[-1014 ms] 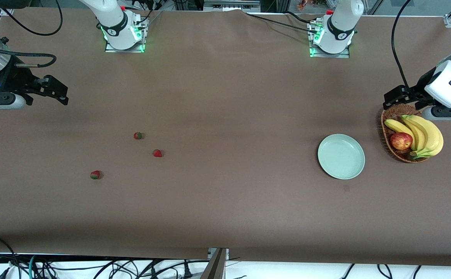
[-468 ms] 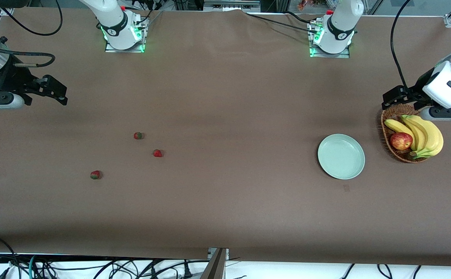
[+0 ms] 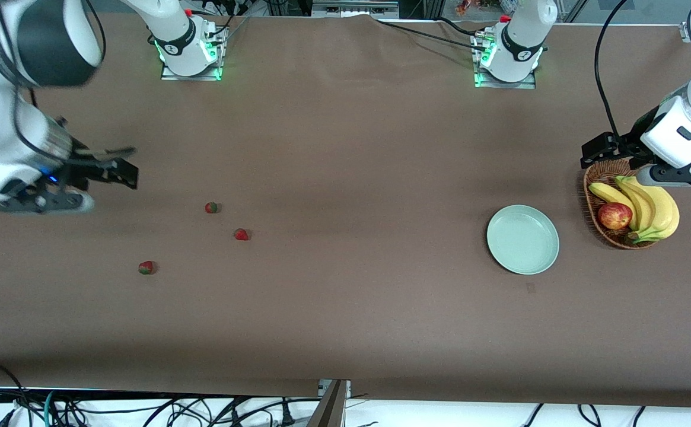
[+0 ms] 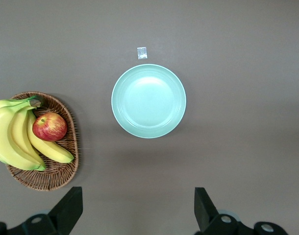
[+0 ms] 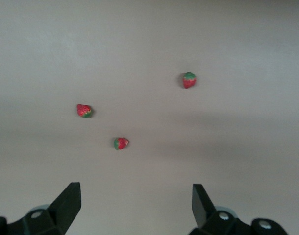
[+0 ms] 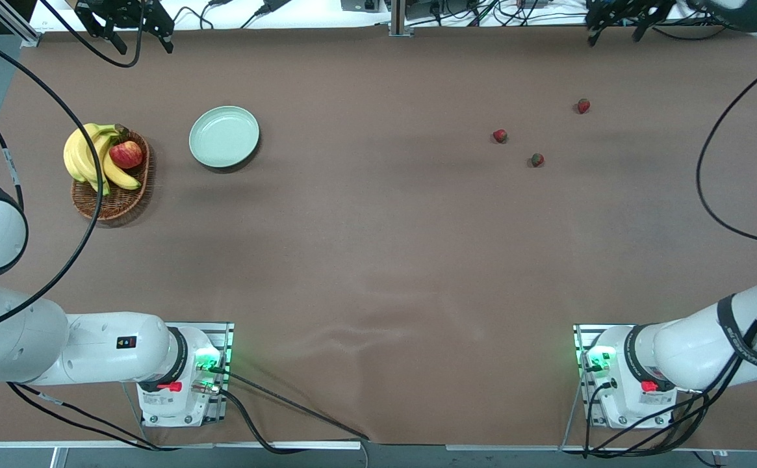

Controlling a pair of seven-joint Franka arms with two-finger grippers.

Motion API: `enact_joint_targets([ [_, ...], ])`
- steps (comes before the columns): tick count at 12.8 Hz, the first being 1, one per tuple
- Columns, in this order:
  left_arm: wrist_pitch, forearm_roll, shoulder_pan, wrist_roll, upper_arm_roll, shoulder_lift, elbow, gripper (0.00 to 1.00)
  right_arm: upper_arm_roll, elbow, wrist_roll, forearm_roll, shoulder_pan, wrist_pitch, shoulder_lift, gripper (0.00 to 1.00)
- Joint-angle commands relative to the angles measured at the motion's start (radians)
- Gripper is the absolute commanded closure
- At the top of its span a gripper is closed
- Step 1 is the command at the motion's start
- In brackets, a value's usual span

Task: Collect all strawberries into plate
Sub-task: 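Reach the right gripper down and grasp a red strawberry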

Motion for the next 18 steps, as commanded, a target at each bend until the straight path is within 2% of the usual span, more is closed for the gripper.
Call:
enact_joint_targets([
  [1, -0.021, 0.007, 0.0, 0.017, -0.001, 0.013, 0.028, 0.0, -0.008, 0.004, -0.093, -0.001, -0.023, 0.063, 0.115, 0.0],
  [3, -0.021, 0.007, -0.002, 0.017, -0.002, 0.013, 0.028, 0.0, -0.01, -0.032, -0.145, -0.005, -0.049, 0.158, 0.181, 0.0],
  [6, -0.033, 0.007, -0.002, 0.018, -0.002, 0.013, 0.028, 0.0, -0.025, -0.118, -0.246, -0.079, -0.091, 0.365, 0.25, 0.0],
  [8, -0.035, 0.009, -0.002, 0.018, -0.002, 0.013, 0.028, 0.0, -0.025, -0.178, -0.324, -0.077, -0.14, 0.535, 0.304, 0.0],
  [9, -0.035, 0.009, -0.003, 0.018, -0.005, 0.013, 0.028, 0.0, -0.024, -0.18, -0.344, -0.071, -0.158, 0.576, 0.336, 0.0],
  [11, -0.035, 0.009, -0.002, 0.017, -0.008, 0.017, 0.029, 0.0, -0.019, -0.172, -0.352, -0.064, -0.18, 0.588, 0.368, 0.01],
  [14, -0.035, 0.009, -0.003, 0.017, -0.008, 0.02, 0.029, 0.0, -0.016, -0.157, -0.335, -0.038, -0.175, 0.587, 0.375, 0.09],
  [16, -0.035, 0.009, -0.003, 0.017, -0.008, 0.023, 0.029, 0.0, -0.016, -0.135, -0.337, 0.015, -0.163, 0.587, 0.39, 0.09],
  [18, -0.033, 0.009, -0.003, 0.018, -0.008, 0.025, 0.029, 0.0, -0.016, -0.094, -0.348, 0.018, -0.163, 0.588, 0.43, 0.09],
])
